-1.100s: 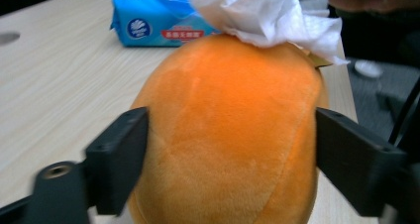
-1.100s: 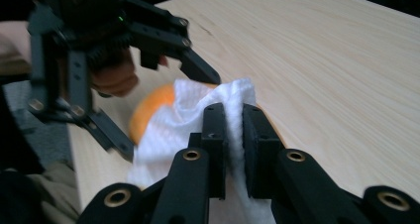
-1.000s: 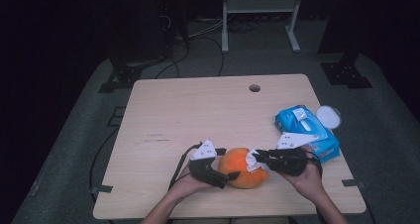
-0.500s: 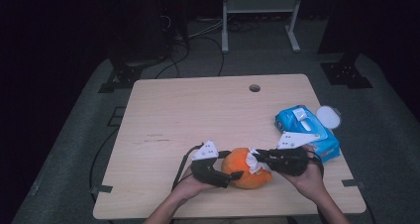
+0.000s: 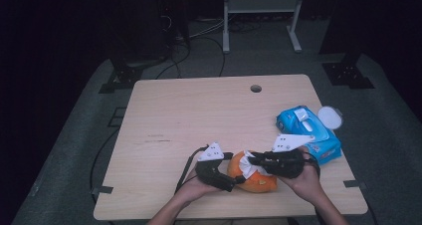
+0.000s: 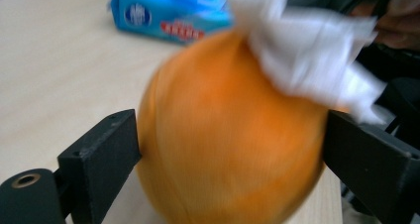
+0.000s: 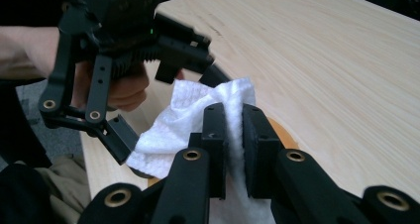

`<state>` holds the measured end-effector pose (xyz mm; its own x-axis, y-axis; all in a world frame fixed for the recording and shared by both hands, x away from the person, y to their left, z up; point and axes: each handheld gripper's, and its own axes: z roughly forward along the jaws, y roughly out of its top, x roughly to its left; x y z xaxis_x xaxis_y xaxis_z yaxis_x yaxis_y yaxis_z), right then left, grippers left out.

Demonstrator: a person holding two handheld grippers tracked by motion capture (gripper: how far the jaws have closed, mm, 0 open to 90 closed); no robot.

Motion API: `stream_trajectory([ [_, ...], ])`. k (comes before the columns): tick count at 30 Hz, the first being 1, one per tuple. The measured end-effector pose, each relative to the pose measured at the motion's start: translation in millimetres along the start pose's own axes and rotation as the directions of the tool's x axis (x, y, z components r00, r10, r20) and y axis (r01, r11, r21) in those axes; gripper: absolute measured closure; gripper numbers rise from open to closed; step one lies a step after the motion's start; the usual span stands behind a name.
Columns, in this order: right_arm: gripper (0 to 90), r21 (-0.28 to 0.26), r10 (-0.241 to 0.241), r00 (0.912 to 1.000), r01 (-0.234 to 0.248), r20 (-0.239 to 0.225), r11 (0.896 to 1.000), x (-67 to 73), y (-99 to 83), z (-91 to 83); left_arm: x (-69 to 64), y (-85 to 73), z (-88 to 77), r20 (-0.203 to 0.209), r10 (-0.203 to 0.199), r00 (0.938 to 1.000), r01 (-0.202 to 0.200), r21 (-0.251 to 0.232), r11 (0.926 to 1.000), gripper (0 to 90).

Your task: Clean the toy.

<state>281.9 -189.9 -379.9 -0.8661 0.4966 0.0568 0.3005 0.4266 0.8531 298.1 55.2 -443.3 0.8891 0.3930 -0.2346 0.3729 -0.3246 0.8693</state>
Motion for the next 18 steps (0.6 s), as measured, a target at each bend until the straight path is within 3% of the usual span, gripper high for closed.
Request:
stream_trajectory([
  [1,80.6,0.003,0.003,0.9999,-0.003,0.011,1.0,-1.9,-0.3,-1.7,0.4,-2.3,2.4,0.002,-0.008,1.0,0.008,0.011,0.9999,8.8],
  [3,80.6,0.012,-0.001,0.9994,0.001,0.035,1.0,-3.8,0.0,-3.5,-3.5,-2.8,3.1,-0.002,0.017,0.9999,-0.017,0.001,0.9999,15.4],
  [7,80.5,0.019,-0.032,0.9992,0.032,0.023,0.999,7.9,4.1,2.5,-14.8,1.5,1.7,-0.026,0.104,0.9942,-0.104,0.011,0.9946,23.1],
  [11,80.4,0.033,-0.069,0.9976,0.069,0.009,0.997,16.3,7.1,9.4,-17.8,0.7,2.6,-0.038,0.131,0.9907,-0.13,0.025,0.9912,23.6],
  [13,80.5,0.032,-0.063,0.9979,0.063,0.013,0.998,12.3,6.8,6.1,-17.5,0.4,2.8,-0.035,0.129,0.9911,-0.128,0.017,0.9916,23.7],
  [16,80.5,0.041,-0.049,0.9966,0.046,0.067,0.998,-0.6,2.8,-5.0,-17.6,-1.3,3.5,-0.032,0.138,0.9899,-0.138,0.018,0.9903,23.6],
  [18,80.5,0.044,-0.011,0.9972,0.008,0.074,0.999,-10.4,-4.7,-12.0,-16.7,-2.3,3.4,-0.027,0.14,0.9898,-0.139,0.02,0.99,23.3],
])
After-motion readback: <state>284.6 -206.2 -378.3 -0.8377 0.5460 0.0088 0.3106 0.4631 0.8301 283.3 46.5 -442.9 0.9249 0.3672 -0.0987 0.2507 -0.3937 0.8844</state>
